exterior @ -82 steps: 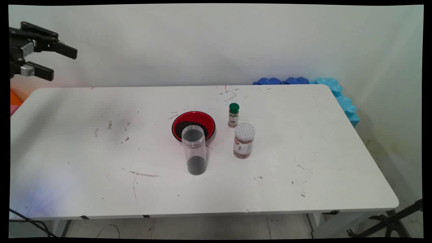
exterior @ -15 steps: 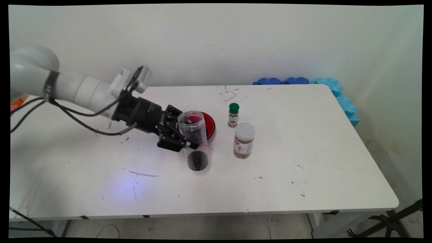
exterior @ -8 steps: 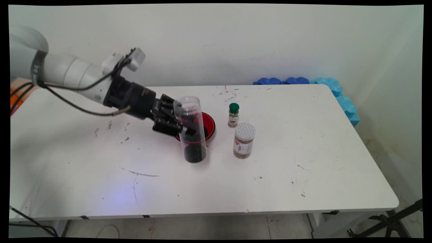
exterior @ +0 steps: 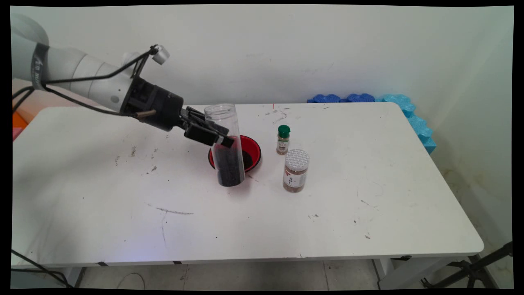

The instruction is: Pour the black seasoning powder in the red bowl

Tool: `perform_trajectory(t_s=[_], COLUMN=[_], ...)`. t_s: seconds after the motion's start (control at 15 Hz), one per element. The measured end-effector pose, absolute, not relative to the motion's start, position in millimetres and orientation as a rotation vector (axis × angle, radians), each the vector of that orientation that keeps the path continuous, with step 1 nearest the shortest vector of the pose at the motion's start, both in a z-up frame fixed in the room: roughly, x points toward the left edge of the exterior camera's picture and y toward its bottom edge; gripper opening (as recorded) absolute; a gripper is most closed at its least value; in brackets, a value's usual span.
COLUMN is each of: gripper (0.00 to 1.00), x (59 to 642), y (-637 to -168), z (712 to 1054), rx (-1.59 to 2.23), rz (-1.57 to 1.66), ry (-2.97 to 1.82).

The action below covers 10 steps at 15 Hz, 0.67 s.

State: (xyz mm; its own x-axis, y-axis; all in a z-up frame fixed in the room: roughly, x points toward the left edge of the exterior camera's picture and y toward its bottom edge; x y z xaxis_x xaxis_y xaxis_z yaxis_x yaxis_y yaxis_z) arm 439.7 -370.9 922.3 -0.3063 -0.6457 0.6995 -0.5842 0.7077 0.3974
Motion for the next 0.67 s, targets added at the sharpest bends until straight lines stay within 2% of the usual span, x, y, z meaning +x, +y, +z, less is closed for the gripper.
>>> perform_trajectory(t_s=[0.67], gripper=[0.0], x=[445.6], y=[-378.7], z=[926.4], rx=[1.244], rz=[-0.283], ry=[-1.831])
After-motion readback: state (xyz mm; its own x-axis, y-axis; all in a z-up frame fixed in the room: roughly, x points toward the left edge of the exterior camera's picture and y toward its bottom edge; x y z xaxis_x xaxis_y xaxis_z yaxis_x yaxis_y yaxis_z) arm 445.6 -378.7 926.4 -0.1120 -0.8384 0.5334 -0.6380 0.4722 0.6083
